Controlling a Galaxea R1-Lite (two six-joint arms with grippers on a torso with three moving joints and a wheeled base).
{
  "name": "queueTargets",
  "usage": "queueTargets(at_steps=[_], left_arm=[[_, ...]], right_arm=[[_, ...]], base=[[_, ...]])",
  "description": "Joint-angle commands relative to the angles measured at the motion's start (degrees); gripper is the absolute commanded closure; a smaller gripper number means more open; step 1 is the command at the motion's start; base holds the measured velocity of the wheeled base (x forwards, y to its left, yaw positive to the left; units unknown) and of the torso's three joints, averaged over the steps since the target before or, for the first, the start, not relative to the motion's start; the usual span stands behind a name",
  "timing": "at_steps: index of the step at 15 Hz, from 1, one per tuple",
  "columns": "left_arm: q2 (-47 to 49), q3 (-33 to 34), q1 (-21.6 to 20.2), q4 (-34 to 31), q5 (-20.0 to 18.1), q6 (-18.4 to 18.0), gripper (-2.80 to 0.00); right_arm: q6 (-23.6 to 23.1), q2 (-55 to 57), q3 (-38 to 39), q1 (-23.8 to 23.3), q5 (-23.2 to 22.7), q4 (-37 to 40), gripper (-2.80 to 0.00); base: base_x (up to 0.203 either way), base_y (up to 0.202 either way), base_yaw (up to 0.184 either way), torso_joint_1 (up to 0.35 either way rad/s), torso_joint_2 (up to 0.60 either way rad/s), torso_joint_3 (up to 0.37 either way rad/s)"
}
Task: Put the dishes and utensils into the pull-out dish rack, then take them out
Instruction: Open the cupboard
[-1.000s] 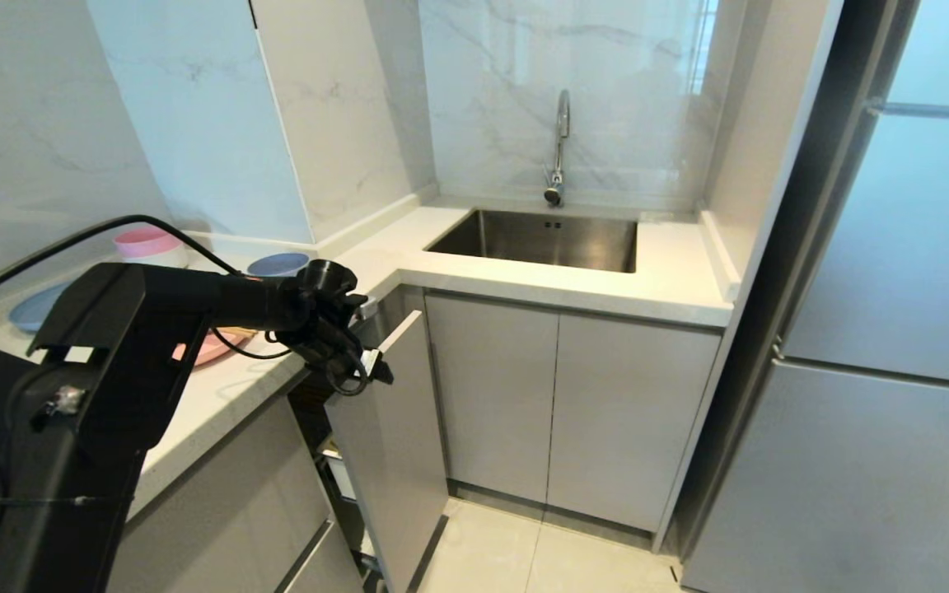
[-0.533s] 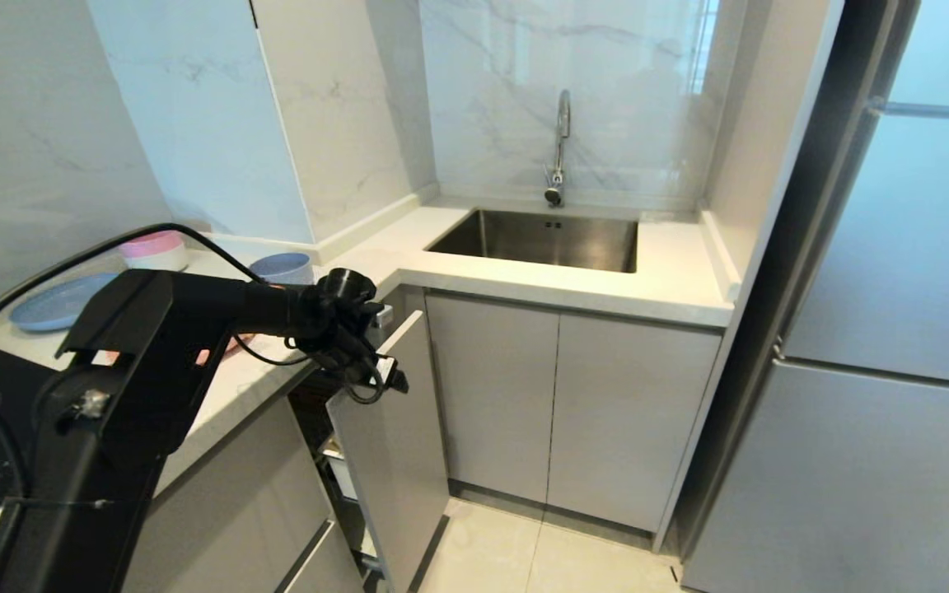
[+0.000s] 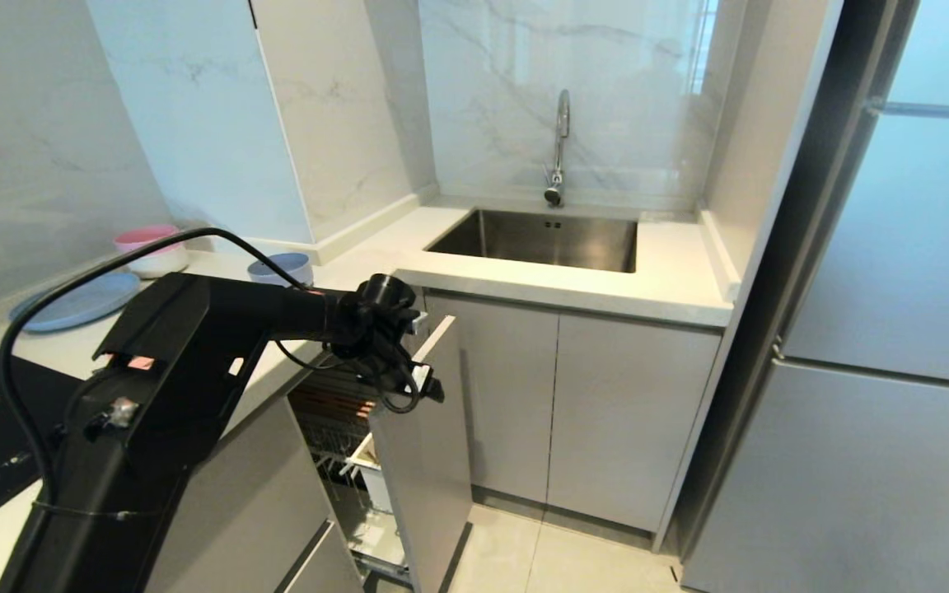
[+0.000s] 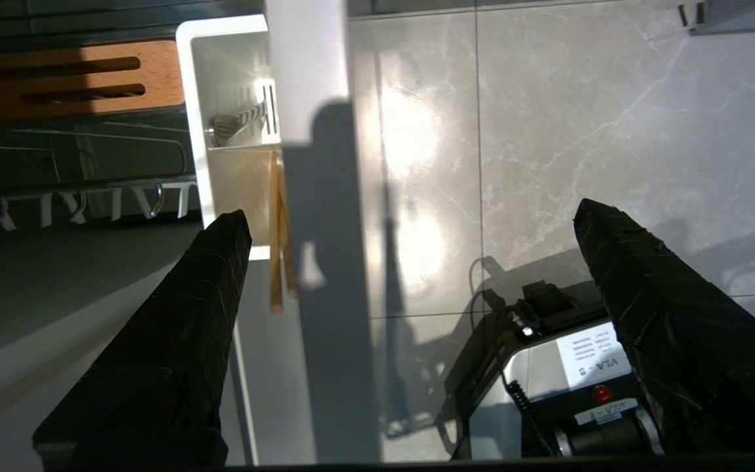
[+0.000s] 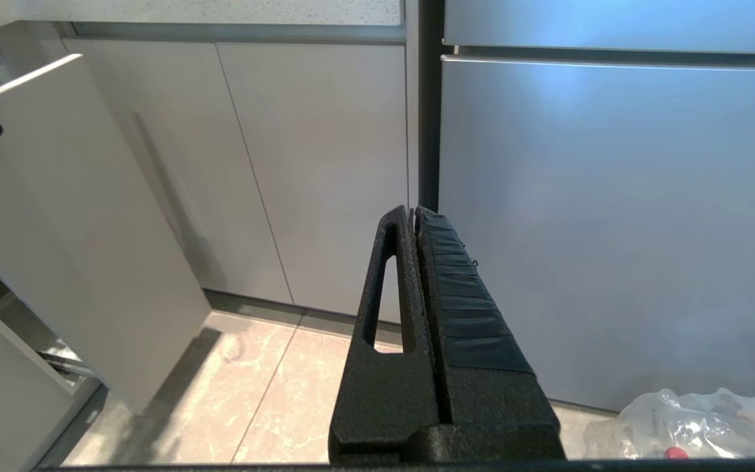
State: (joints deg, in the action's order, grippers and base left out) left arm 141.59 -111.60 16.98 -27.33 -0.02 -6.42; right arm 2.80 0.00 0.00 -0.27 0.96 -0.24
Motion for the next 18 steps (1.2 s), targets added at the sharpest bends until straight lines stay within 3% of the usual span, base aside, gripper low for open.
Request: queueTargets(at_steps=[1, 3, 6, 18], left_arm=[[-0.42, 0.0, 1.68, -0.09, 0.12, 0.2, -2.8], [-0.44, -0.02, 3.01, 0.18, 0.29, 2.0, -2.8], [-0.45, -0.02, 5.12, 0.43, 3.78, 5.65, -2.8], [-0.44, 0.07, 11.41, 0.78, 4.24, 10.91, -2.8]], right_arm=[[0.1, 0.09, 0.0, 0.0, 0.0, -0.02, 0.0], [0.01, 0.09, 0.0, 0.0, 0.0, -0.02, 0.0], [0.01, 0.09, 0.0, 0.0, 0.0, -0.02, 0.0], [0.01, 0.09, 0.0, 0.0, 0.0, -0.02, 0.0]], base=[[0.0, 0.0, 0.0, 0.0, 0.0, 0.0], [0.0, 0.0, 0.0, 0.0, 0.0, 0.0], [0.0, 0.0, 0.0, 0.0, 0.0, 0.0], [0.0, 0.0, 0.0, 0.0, 0.0, 0.0]])
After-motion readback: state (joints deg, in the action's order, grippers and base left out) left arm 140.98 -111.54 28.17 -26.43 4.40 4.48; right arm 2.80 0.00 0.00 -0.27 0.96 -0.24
